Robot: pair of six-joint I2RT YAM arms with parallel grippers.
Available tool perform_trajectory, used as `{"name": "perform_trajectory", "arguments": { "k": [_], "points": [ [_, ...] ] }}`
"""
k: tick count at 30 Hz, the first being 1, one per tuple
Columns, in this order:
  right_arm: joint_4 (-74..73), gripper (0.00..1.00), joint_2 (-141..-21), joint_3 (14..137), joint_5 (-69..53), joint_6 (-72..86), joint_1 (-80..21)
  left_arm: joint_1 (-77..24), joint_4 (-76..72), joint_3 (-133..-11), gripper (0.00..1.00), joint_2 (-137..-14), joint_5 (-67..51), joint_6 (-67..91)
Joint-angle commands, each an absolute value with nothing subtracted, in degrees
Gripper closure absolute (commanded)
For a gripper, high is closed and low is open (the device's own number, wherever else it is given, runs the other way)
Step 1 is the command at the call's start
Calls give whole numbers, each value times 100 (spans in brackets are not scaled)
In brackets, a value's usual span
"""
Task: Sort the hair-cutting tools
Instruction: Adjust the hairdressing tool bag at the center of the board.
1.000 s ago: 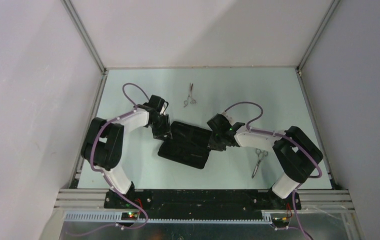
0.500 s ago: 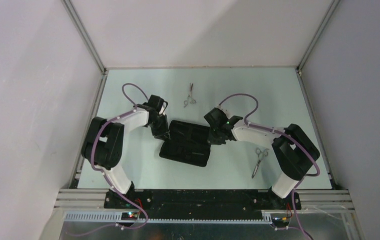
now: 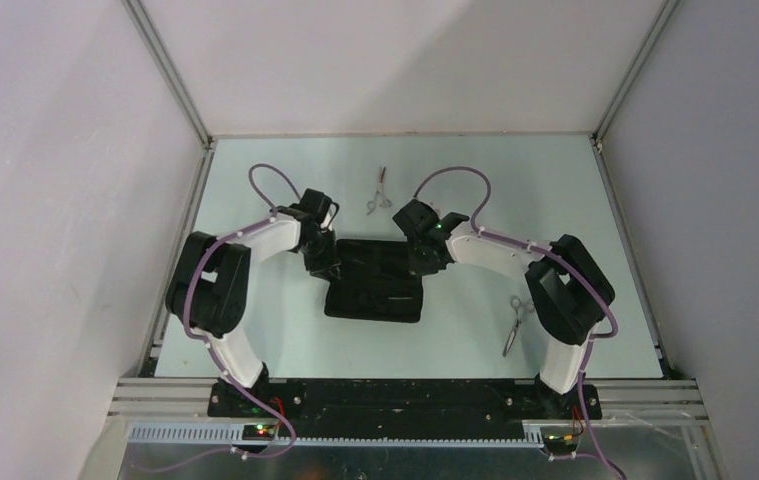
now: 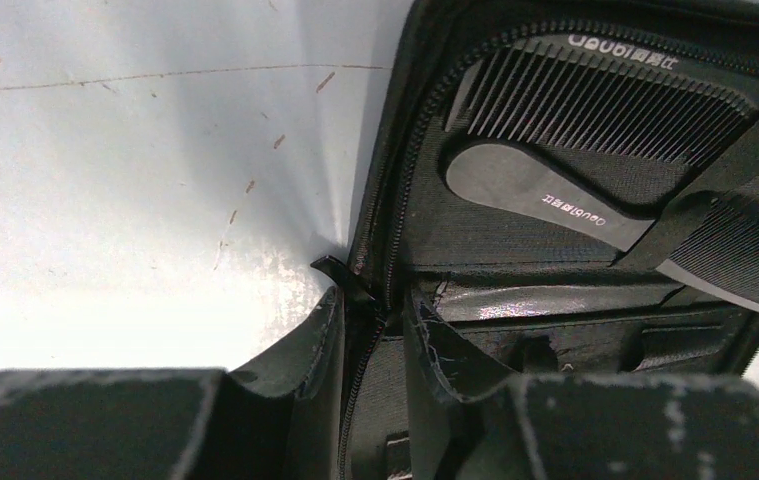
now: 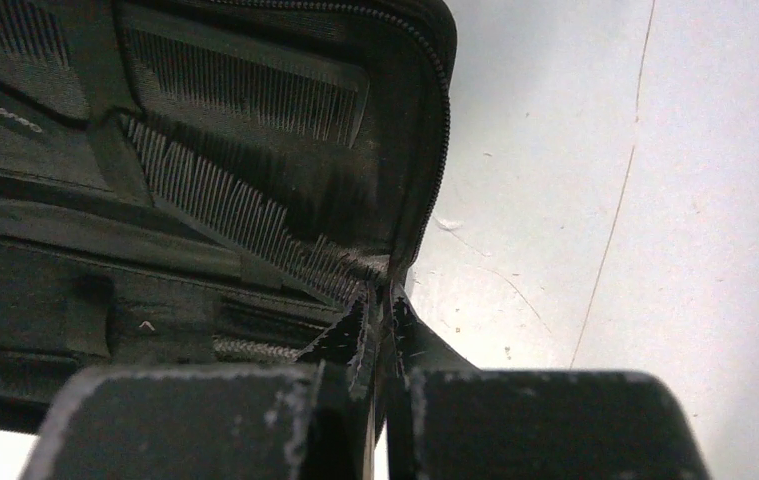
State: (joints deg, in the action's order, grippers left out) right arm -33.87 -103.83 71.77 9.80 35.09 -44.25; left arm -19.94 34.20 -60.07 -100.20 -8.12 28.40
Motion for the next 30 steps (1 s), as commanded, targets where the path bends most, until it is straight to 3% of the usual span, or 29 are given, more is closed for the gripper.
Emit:
{"name": "perform_trajectory", "arguments": {
  "k": [1, 4, 8, 20, 30],
  "points": [
    [-3040, 100, -10367, 7705, 913, 2969, -4625, -2271, 3478, -6083, 89, -10263, -932, 2659],
    [-3080, 100, -10340, 7716, 1009, 2651, -4566, -2297, 3544, -6083, 97, -10266, -892, 2611],
    [-2977, 100, -10404, 7716, 849, 2250, -4477, -2380, 3643, -6126, 100, -10311, -811, 2501],
    [-1818, 100, -11058, 7717, 69, 1501, -4397, -2564, 3787, -6180, 100, -10362, -766, 2355],
    [-1485, 100, -10649, 7759, -58, 1080, -4376, -2664, 3843, -6215, 100, -10426, -759, 2243]
  ]
}}
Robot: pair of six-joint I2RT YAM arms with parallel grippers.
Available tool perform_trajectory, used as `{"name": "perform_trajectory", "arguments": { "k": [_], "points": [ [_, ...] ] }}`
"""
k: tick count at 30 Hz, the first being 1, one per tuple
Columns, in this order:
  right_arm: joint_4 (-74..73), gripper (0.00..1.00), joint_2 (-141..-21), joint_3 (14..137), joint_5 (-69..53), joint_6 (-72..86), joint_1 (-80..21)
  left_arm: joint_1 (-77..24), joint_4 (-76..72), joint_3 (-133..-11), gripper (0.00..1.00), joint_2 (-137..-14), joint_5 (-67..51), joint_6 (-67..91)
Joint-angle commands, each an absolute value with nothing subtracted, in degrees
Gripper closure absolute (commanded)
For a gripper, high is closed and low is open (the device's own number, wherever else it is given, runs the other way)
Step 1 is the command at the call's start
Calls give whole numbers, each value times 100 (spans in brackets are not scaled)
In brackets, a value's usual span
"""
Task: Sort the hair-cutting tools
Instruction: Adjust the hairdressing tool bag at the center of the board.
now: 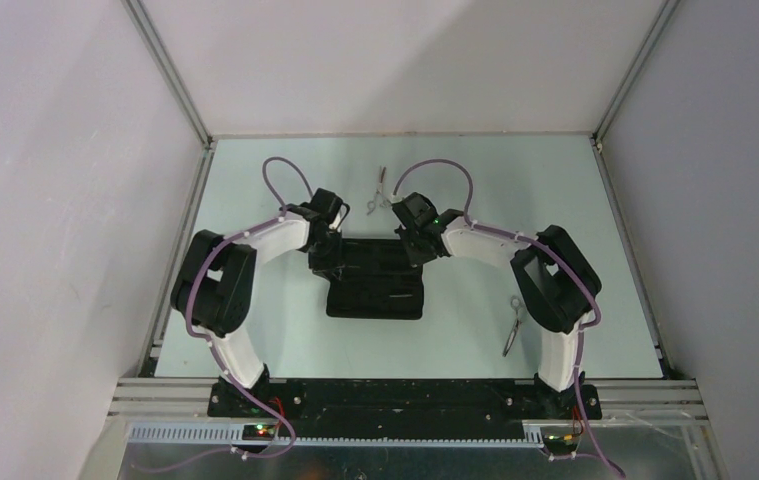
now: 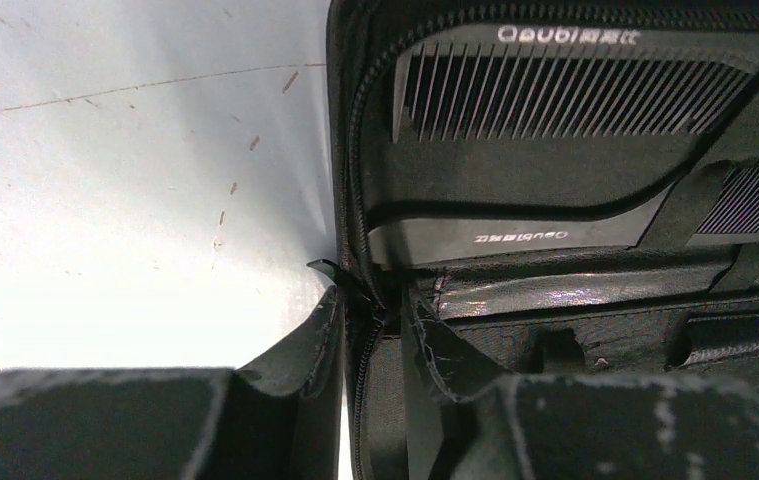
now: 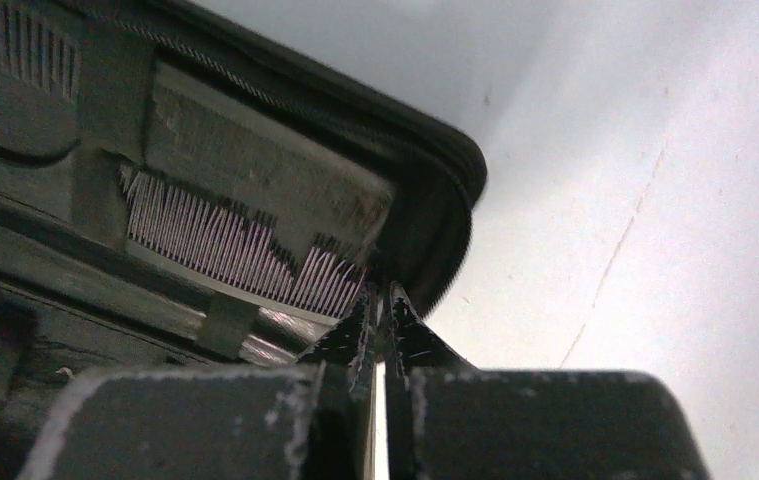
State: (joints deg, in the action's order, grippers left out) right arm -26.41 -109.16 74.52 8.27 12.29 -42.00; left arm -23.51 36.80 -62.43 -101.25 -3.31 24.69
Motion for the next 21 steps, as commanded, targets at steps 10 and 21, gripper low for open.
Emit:
{"name": "perform_trajectory", "arguments": {
  "k": [10, 21],
  "points": [
    [-1714, 100, -11173, 8035, -219, 989, -4357, -2707, 3853, -6196, 100, -10408, -705, 2297],
    [-1915, 78, -10762, 7710, -186, 1520, -3942, -2703, 3841, -6174, 75, -10311, -548, 2430]
  ]
}}
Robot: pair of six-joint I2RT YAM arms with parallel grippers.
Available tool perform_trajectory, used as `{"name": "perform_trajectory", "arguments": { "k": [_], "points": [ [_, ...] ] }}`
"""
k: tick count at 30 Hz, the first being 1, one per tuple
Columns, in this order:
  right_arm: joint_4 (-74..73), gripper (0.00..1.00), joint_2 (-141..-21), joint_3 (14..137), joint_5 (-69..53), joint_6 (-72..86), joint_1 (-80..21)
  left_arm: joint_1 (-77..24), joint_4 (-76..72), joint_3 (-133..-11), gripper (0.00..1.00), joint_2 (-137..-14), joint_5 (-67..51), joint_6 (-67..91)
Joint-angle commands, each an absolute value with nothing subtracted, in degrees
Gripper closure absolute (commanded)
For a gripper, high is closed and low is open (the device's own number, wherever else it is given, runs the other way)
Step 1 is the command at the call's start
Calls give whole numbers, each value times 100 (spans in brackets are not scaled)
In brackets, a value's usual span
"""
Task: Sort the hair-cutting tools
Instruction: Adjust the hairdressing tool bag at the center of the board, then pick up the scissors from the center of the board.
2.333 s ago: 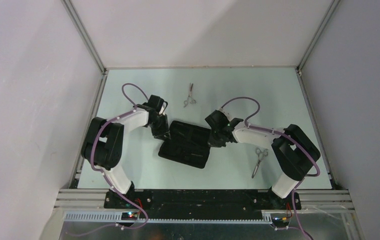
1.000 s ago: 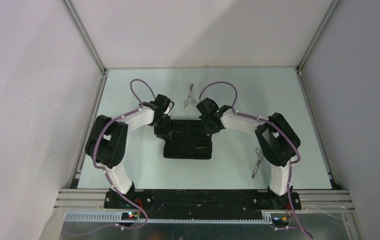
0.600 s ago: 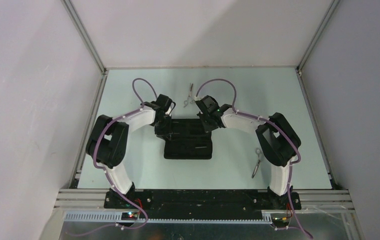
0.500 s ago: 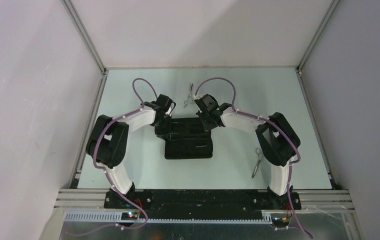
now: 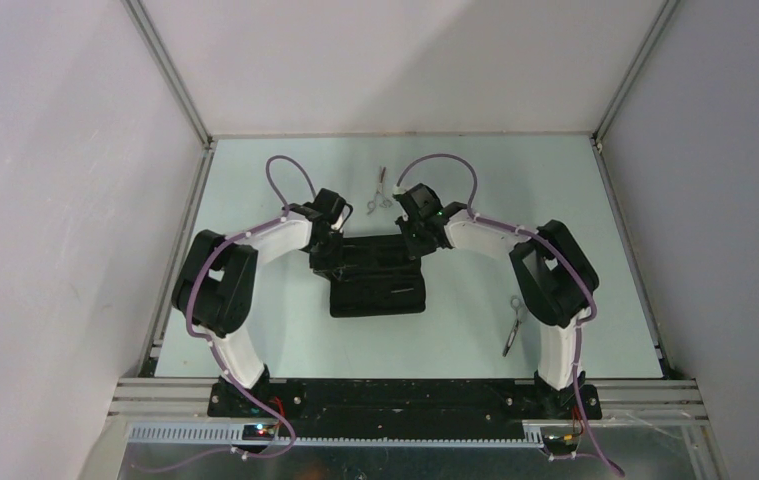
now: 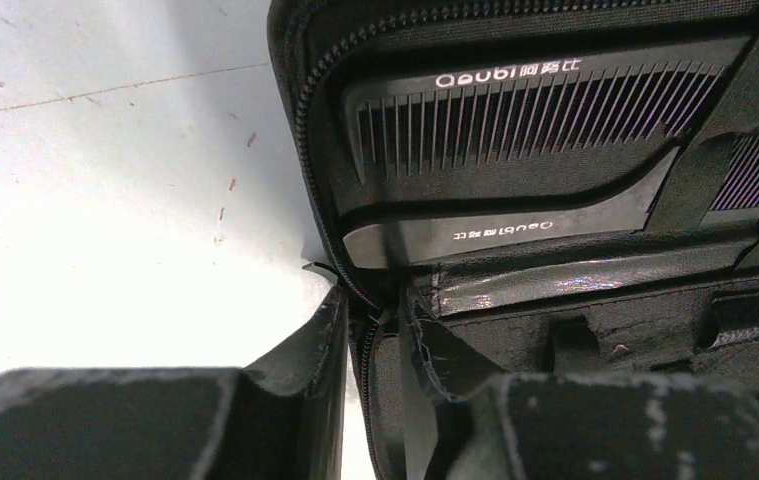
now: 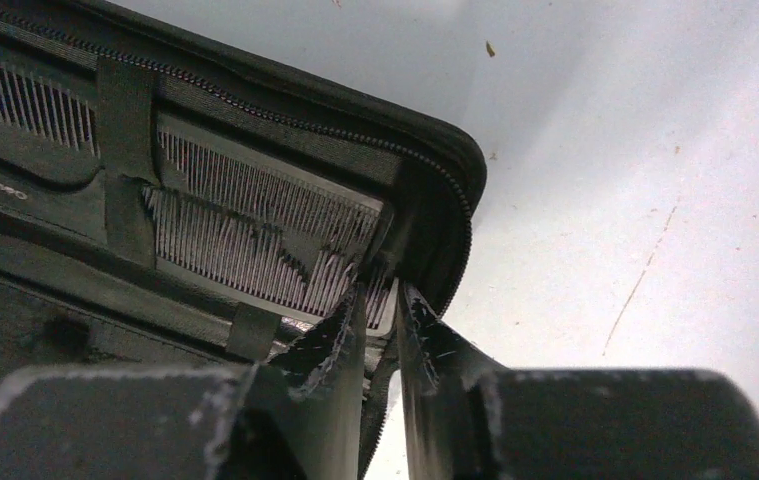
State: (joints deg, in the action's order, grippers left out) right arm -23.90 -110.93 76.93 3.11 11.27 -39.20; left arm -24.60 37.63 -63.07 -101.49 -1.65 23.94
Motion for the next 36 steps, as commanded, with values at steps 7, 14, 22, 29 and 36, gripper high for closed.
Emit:
{"name": "perform_trajectory", "arguments": {
  "k": [7, 14, 22, 29, 36],
  "points": [
    [-2680, 45, -9773, 7680, 565, 2196, -3735, -2646, 3932, -6281, 50, -10144, -343, 2491],
    [-4142, 24, -8376, 6927, 1497, 3224, -3207, -2556, 4128, -6472, 15, -9600, -112, 2546],
    [-5527, 20, -6509, 5561, 1690, 3840, -2143, -2531, 4311, -6494, 1, -8536, 355, 2551],
    [-5401, 26, -5649, 4535, 1081, 4068, -1151, -2531, 4088, -5809, 0, -7292, 328, 2780],
    [-4859, 32, -5800, 3786, 811, 4182, -750, -2680, 3868, -4791, 1, -5954, 216, 2821]
  ]
}}
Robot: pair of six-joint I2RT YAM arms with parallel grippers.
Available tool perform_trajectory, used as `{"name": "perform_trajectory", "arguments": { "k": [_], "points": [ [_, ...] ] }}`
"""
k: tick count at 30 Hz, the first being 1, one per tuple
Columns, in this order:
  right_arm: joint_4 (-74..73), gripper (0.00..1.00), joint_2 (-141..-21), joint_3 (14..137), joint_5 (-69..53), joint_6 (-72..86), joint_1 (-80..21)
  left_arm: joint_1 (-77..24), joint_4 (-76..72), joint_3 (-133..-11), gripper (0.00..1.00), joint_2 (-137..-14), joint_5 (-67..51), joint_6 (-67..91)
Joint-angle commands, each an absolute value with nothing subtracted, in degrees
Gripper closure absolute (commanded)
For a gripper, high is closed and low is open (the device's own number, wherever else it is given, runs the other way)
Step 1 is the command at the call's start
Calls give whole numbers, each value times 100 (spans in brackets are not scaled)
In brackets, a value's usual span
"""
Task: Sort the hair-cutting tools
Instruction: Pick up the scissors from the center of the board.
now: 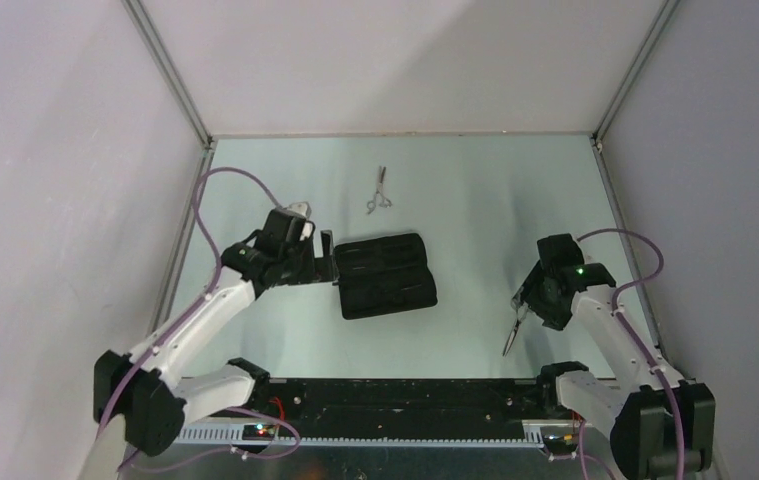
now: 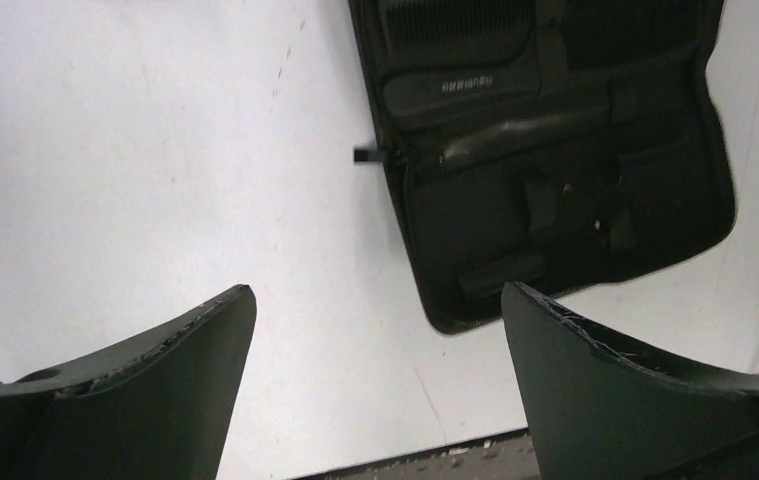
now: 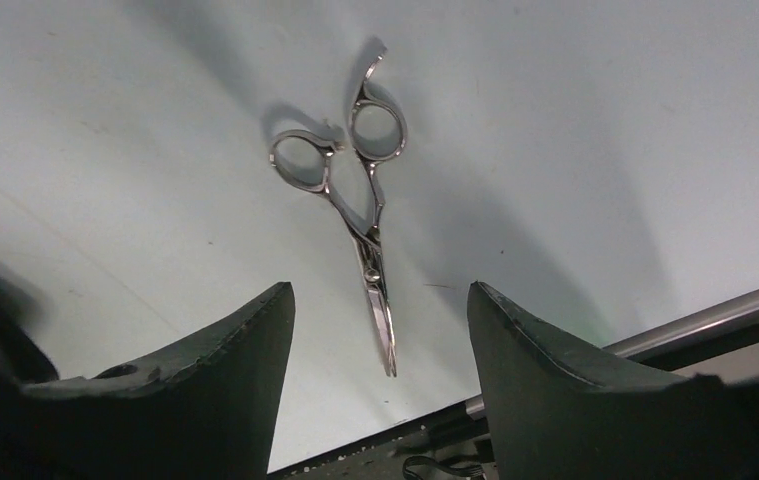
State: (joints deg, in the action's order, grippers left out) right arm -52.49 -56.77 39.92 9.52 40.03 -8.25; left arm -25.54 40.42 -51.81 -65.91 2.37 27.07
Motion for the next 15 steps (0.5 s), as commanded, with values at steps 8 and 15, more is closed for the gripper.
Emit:
{"name": "perform_trajectory", "arguments": {
  "k": [8, 15],
  "points": [
    [-4196, 47, -6180, 3488, 504, 4050, -729, -2836, 3618, -4081, 1, -5021, 117, 3029],
    [-4376, 53, -6486, 3412, 360, 4076, -781, -3047, 3432, -4122, 1, -4982, -195, 3146]
  ]
}}
